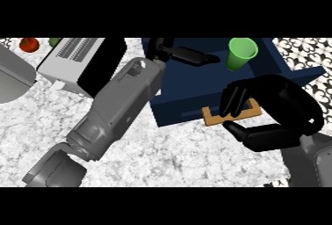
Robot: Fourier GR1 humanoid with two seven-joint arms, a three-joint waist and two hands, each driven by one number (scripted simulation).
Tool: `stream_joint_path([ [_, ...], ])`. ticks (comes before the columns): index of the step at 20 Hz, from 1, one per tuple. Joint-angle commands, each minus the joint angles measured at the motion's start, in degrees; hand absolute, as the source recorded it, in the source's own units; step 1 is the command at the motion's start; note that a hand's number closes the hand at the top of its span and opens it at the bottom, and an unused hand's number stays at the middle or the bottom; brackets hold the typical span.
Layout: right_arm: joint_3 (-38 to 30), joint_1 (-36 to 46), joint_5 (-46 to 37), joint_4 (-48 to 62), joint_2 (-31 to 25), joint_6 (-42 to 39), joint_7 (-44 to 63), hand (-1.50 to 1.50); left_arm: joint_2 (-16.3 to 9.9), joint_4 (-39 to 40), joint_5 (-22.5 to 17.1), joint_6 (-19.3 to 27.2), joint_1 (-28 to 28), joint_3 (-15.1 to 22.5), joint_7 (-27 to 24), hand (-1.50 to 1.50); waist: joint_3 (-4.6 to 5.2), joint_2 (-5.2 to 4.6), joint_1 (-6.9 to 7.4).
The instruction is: Pick up the cup, place it into the drawer and close the drawer
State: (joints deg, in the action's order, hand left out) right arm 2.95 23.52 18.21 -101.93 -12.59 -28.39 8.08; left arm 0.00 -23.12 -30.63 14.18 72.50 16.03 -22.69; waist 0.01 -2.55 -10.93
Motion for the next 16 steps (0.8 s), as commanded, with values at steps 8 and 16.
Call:
stream_joint_path([
  [8, 8.97, -4.92, -17.55, -1.64, -9.84, -6.82, 3.76, -1.5, 0.0, 0.4, -6.4, 3.27, -1.76, -0.6, -6.4, -1.5, -0.07, 1.72, 6.34],
  [16, 16.52, -7.38, -40.24, 13.08, -6.55, 4.9, -5.82, -1.5, 0.0, -2.46, -8.3, 0.11, -5.56, -2.15, -9.85, -1.5, -0.08, 2.05, 11.16],
])
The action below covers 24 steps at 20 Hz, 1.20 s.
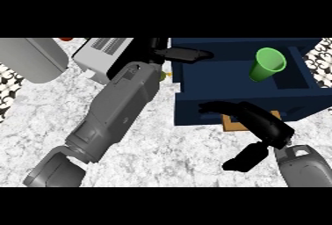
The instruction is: Pick up the cup, place it into the drawer and close the drawer
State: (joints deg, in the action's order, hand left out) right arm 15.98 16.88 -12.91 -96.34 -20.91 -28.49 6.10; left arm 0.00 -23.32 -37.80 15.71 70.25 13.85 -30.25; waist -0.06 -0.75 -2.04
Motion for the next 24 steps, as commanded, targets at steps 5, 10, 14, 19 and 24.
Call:
stream_joint_path([
  [5, 7.2, 4.36, -15.89, 25.42, 3.65, 7.99, -11.42, -1.5, -0.57, -4.22, 0.07, -1.74, -5.07, -0.69, -1.41, -1.5, -0.04, 0.36, 4.52],
  [10, 2.4, 14.2, -17.46, 44.81, 5.09, 11.96, -16.53, 1.5, -4.0, -8.09, -0.29, -5.3, -9.71, -0.71, -0.95, -1.5, -0.1, 0.14, 7.19],
  [14, -1.92, 18.25, -16.74, 53.72, 4.47, 16.77, -25.18, 1.5, -6.04, -10.89, -0.62, -8.71, -14.88, -0.56, -1.76, -1.5, -0.18, -0.26, 8.26],
  [19, -9.14, 27.62, -13.44, 61.79, 2.7, 18.49, -28.55, 1.5, -8.51, -14.16, -1.57, -10.77, -15.92, -1.11, 0.45, -1.5, -0.24, -0.78, 9.73],
  [24, -13.06, 34.85, -12.72, 67.88, -1.29, 19.3, -27.72, 1.5, -9.29, -16.29, -0.63, -12.53, -19.9, 0.67, 0.64, -1.5, -0.22, -1.25, 11.43],
])
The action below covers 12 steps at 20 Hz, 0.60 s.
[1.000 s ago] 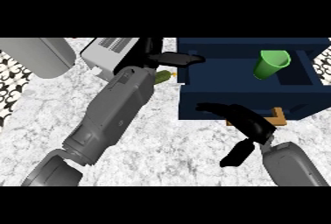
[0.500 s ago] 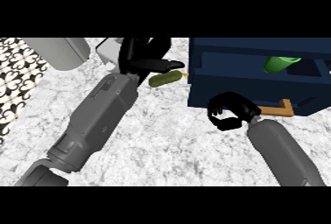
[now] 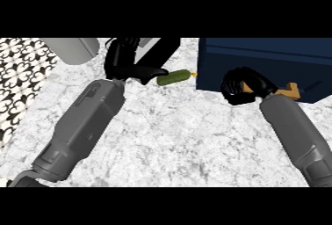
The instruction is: Pick up the cup, place it into the drawer and close the drawer
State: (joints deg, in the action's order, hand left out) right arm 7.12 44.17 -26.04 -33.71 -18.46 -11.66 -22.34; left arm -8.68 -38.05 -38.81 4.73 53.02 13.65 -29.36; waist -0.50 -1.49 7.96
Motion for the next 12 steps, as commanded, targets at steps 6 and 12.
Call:
stream_joint_path([
  [6, -7.4, 8.66, 3.41, 5.65, -5.85, 1.78, 1.02, 1.5, -2.88, -3.56, -0.55, -3.41, -2.89, 0.43, 2.17, -1.5, 0.17, -0.83, 2.86],
  [12, -8.33, 8.94, 5.22, 3.88, -7.54, -0.7, 1.22, 1.5, -2.64, -4.36, -0.47, -4.62, -4.42, 0.98, 1.66, -1.5, 0.23, -1.47, 4.28],
])
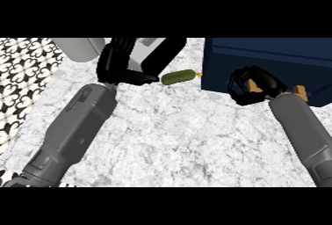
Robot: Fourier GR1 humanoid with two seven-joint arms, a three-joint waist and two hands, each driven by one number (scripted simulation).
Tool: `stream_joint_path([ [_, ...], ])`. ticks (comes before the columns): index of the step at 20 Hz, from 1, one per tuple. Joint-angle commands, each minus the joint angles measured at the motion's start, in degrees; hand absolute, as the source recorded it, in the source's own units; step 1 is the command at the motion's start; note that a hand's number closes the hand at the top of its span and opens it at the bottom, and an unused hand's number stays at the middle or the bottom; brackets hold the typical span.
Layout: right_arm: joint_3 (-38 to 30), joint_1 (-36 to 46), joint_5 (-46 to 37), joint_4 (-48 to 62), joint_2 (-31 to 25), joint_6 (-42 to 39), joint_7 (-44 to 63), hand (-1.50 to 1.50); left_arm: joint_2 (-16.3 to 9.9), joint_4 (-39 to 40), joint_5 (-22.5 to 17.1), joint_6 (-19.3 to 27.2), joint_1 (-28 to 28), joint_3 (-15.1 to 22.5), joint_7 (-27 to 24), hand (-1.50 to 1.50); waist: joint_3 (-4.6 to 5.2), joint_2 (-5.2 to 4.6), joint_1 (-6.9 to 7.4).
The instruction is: Pick up the cup, place it into the drawer and close the drawer
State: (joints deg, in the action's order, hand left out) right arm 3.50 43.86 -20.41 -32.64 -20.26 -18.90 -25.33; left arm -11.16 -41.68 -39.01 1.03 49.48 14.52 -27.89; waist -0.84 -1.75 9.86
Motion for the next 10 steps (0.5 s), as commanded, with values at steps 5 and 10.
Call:
stream_joint_path([
  [5, -5.83, 9.79, 1.7, 1.19, -7.12, 3.4, 5.03, 1.5, -0.44, -1.63, -0.54, -1.86, -1.29, 0.24, 0.82, -1.5, 0.64, -0.91, 2.94],
  [10, -6.07, 9.03, 2.75, -0.09, -8.52, 1.09, 5.39, 1.5, -0.75, -2.24, -0.79, -2.56, -2.43, 0.19, 0.75, -1.5, 0.69, -0.95, 3.37],
])
